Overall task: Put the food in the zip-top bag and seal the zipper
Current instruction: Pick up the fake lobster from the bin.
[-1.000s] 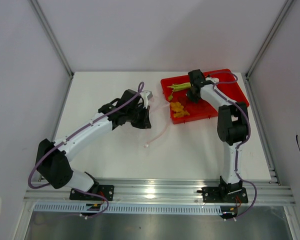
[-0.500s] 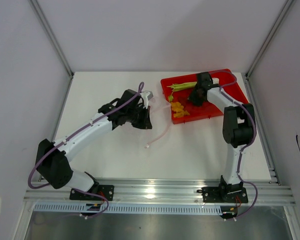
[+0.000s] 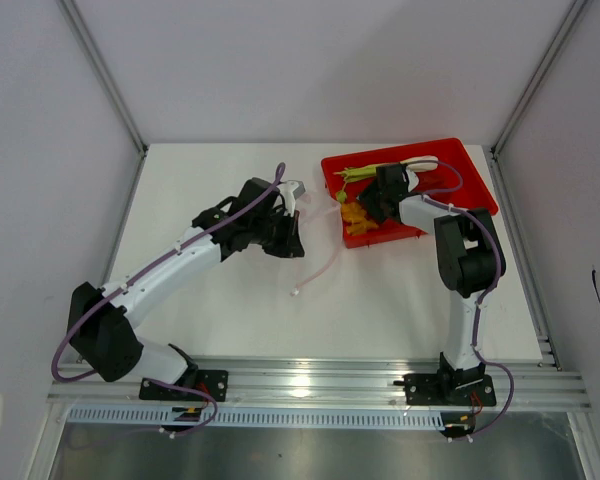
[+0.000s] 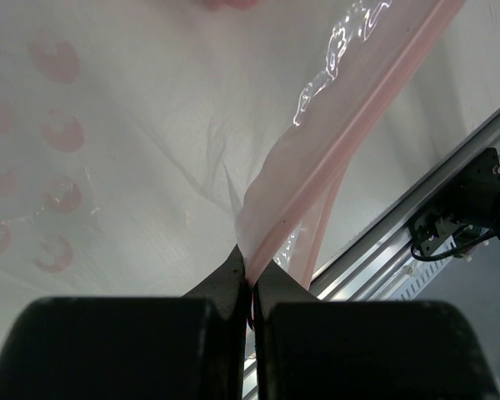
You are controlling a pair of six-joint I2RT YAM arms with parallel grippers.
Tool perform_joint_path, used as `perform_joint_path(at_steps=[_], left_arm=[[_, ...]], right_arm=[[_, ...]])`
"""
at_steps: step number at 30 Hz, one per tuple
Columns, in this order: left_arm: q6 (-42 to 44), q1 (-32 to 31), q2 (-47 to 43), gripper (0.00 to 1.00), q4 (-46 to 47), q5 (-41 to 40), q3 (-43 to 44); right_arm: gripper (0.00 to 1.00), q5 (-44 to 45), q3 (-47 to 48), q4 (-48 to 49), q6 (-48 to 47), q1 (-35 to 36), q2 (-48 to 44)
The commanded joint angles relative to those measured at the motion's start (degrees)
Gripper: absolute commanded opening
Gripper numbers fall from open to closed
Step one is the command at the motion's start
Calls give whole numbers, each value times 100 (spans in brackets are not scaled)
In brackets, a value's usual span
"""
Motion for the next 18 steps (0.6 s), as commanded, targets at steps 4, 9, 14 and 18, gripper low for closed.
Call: perform_joint_path(at_steps=[4,9,14,18], left_arm=[[18,43,-264,1,174,224,16],[-8,52,-272,1,262,339,-72],[-43,52,-369,1,323,374,-168],[-52,43,-492,1,385,427,-265]], right_arm=[[59,1162,-152,399,431,113,-322],[61,1076,-206,793,492,26,-140],[58,1355,-267,1547,562,148,90],[58,1567,-321,2024,500,245,203]])
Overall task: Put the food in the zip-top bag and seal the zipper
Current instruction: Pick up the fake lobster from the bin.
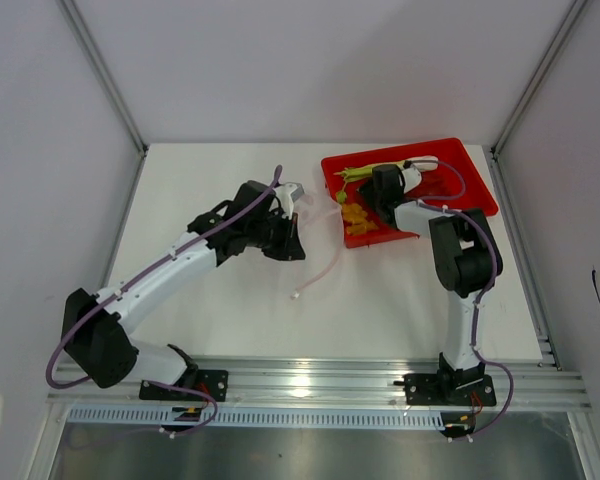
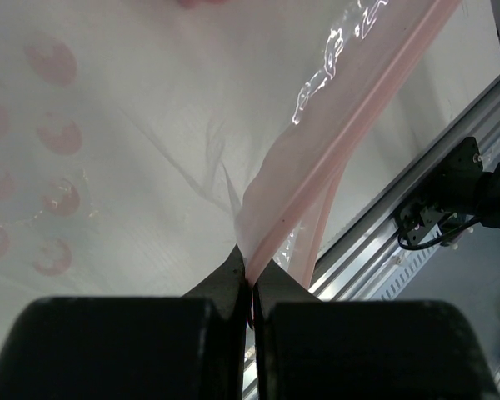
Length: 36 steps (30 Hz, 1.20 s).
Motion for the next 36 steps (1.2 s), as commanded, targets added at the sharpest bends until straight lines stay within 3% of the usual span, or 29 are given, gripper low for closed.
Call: perform_joint_path(at_steps=[1,9,16,24,28,36], left_arm=[[-59,39,-291,0,214,186,-51],[-59,39,-370,1,241,265,-156],[-50,39,-379,0,311,371,-192],[-50,39,-414,1,390,415,-297],[-59,39,-484,1,425,397,-394],[-138,39,-520,0,557,494,-490]], right_arm=[[58,446,47,685,109,105,248],[56,604,232,202,435,114,424],[58,1105,355,-1134,734,35,398],[64,710,697,-826,356,-246,704],[49,815,654,-564,417,-386,810],[43,622,84,681,742,-615,767]])
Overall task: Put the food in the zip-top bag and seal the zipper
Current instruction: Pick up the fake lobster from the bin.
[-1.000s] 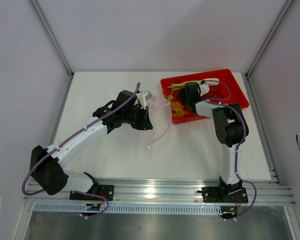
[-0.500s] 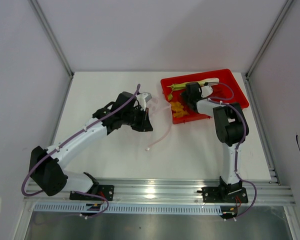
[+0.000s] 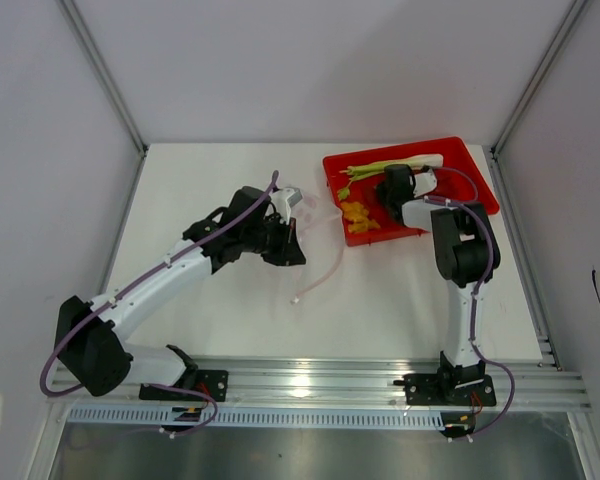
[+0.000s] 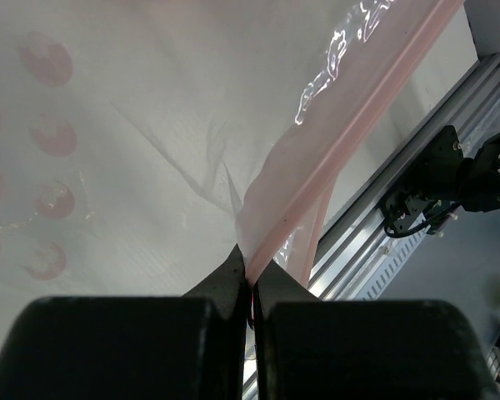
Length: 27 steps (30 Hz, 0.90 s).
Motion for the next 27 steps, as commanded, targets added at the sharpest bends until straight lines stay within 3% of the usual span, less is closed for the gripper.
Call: perform_joint_path(at_steps=[1,5,8,11,14,20,27], left_arm=[[-131,45,-185,0,279,212,-86],[-140,36,-203,1,297,212,-139],[-140,45,-220,1,324,203,-165],[-149,36,-212,1,324,212,-174],[-166,36,-212,1,359,230,-174],[-175,36,-256,1,324,212,-156],[-254,36,-212,1,376,195,-148]], right_arm=[[41,134,-393,608,266,-204,168],[41,117,-211,600,337,-240,369],[52,12,-140,618,433,-284,493],[49,-6,-96,670,486,-319,615],[40,-94,-157,924,556,-345,686],[6,-269,-324,1276,513,-337,652],[0,-805,-1071,1172,750,-416,-332]])
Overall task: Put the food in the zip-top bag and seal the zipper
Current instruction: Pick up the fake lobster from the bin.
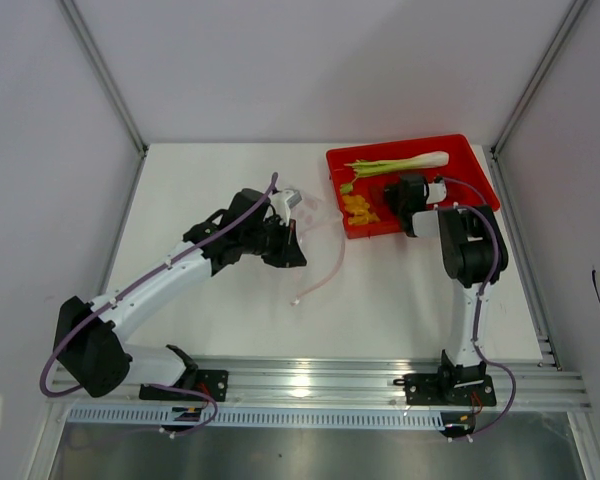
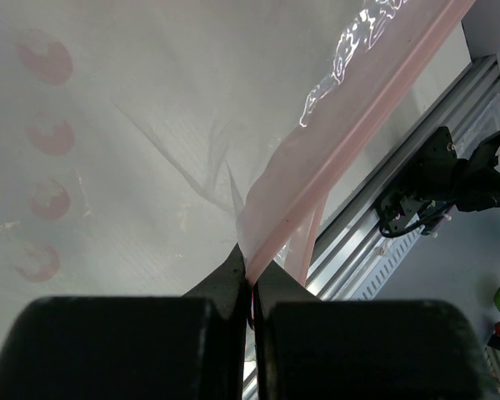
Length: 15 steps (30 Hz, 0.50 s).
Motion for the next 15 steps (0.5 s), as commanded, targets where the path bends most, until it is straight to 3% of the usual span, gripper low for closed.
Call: perform_joint_path(at_steps=[1,15], left_arm=[[-171,45,-161,1,212,116,18],[-286,45,-284,0,213,2,-17]], right_arm=[[0,-338,-380,-653,125,-53,-614],[0,-1621,-654,-1454,-551,-466,-2049]])
